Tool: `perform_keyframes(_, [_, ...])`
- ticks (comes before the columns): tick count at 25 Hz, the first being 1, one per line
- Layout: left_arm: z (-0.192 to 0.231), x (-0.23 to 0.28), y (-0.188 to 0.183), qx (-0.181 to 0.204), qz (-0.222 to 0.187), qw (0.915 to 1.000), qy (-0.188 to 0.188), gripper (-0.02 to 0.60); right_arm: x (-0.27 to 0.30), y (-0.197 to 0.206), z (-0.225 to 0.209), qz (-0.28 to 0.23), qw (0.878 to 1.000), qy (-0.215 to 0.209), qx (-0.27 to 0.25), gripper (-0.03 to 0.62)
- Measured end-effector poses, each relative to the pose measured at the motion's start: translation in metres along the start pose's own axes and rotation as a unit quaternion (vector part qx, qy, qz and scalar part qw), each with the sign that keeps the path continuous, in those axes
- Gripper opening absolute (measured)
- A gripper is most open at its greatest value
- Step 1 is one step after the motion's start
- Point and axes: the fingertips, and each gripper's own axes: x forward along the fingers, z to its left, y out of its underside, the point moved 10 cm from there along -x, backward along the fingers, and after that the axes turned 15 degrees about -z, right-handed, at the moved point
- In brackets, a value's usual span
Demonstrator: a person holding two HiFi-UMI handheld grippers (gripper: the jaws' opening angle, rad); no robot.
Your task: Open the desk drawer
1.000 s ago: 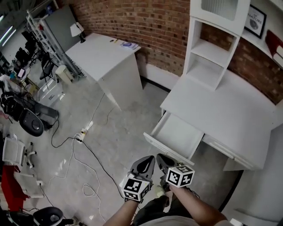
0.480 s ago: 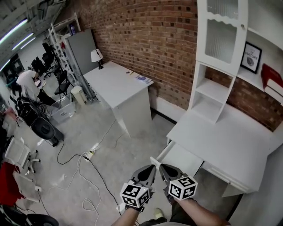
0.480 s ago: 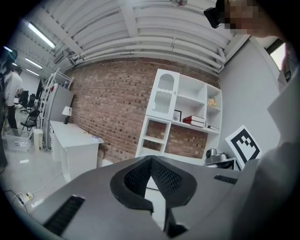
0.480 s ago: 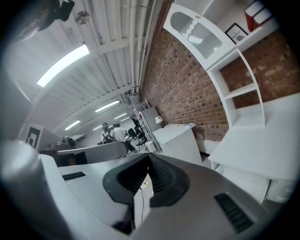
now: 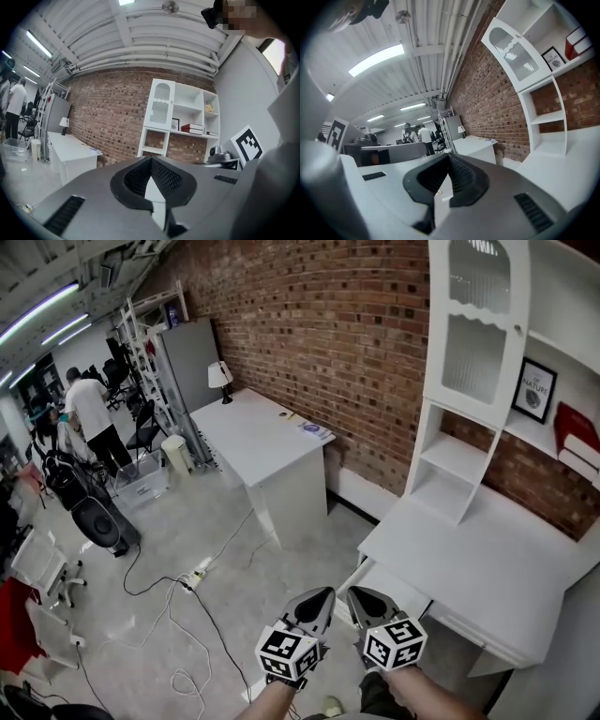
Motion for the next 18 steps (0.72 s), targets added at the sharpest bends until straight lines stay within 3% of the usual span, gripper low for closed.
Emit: perform_keyframes(18, [0.016, -0.017, -0.013, 0.002, -0.017, 0.9997, -0.020, 0.012, 0.015, 0.000, 0.025, 0.005, 1.000, -0.018, -0.019, 0.017])
